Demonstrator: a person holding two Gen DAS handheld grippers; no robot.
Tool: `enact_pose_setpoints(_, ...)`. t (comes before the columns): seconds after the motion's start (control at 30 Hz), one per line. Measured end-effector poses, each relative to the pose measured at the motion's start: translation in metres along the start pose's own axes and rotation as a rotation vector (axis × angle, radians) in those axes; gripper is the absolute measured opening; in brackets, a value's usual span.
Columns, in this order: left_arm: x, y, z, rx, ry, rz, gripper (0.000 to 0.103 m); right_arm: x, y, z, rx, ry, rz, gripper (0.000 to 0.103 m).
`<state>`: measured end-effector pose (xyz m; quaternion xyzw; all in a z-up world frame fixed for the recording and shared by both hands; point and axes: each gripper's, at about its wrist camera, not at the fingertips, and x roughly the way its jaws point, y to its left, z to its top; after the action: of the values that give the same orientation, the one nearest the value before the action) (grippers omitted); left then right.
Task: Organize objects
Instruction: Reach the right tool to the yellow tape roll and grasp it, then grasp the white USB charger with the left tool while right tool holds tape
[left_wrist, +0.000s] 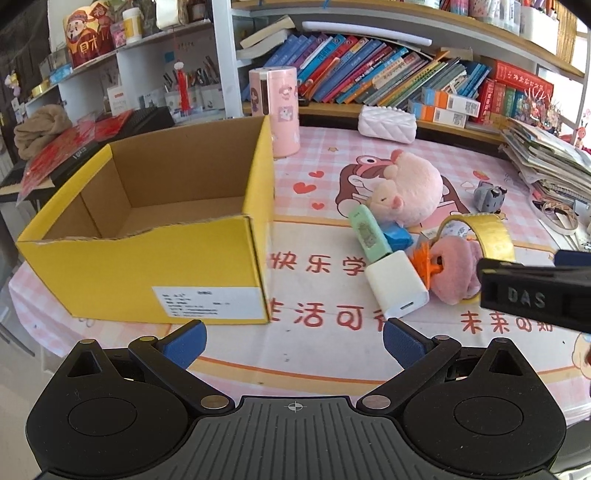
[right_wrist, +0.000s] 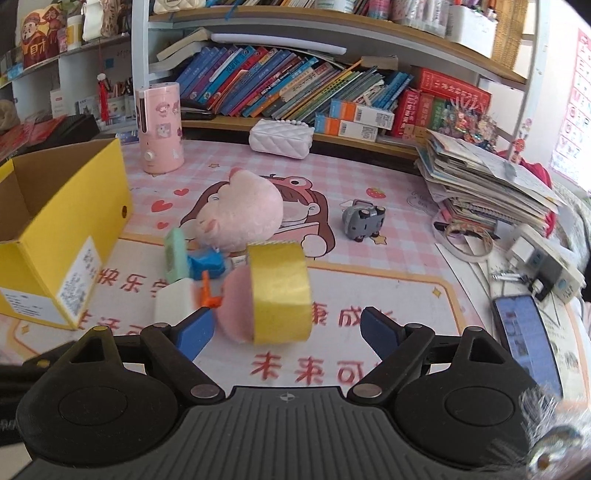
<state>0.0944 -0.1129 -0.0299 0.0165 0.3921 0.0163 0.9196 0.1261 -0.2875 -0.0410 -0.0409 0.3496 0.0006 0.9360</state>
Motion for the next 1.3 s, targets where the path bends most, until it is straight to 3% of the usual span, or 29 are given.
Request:
enact_pose_setpoints(0.13,0.002,-0.011,0.000,-0.009,0.011,0.017,0.101,0.020,-0.005,0.008,-0.040,0.016,0.045,0.083)
enact_pose_setpoints(0.23,0.003,-0.018,0.000,-0.013,0.020,0.028,0.101,0.036,-0.006,0.011,-0.079,0.038,0.079,0.076)
enact_pose_setpoints(0.3,0.004,-0.023,0.001,-0.016,0.025,0.033,0.101,0.045,-0.009,0.013,-0.090,0.059,0.105,0.059)
enact_pose_setpoints(0.33,0.005,-0.025,0.002,-0.018,0.026,0.033,0.101,0.048,-0.012,0.015,-0.088,0.066,0.130,0.056)
enact_pose_setpoints(0.37,0.006,-0.027,0.004,-0.021,0.027,0.030,0.101,0.048,-0.015,0.017,-0.081,0.060,0.166,0.041)
enact_pose_setpoints(0.4,0.008,-0.030,0.006,-0.022,0.026,0.026,0.101,0.048,-0.019,0.019,-0.077,0.056,0.181,0.040)
enact_pose_setpoints(0.9,0.035,-0.061,0.029,-0.036,0.044,-0.069,0.087,0.014,-0.097,0.031,0.085,-0.082,0.083,0.039)
enact_pose_setpoints(1.2,0.058,-0.065,0.032,-0.060,0.096,-0.092,0.069,0.021,-0.095,0.024,0.063,-0.033,0.106,0.039)
enact_pose_setpoints(1.3,0.067,-0.067,0.035,-0.063,0.106,-0.082,0.069,0.022,-0.094,0.024,0.049,-0.039,0.103,0.039)
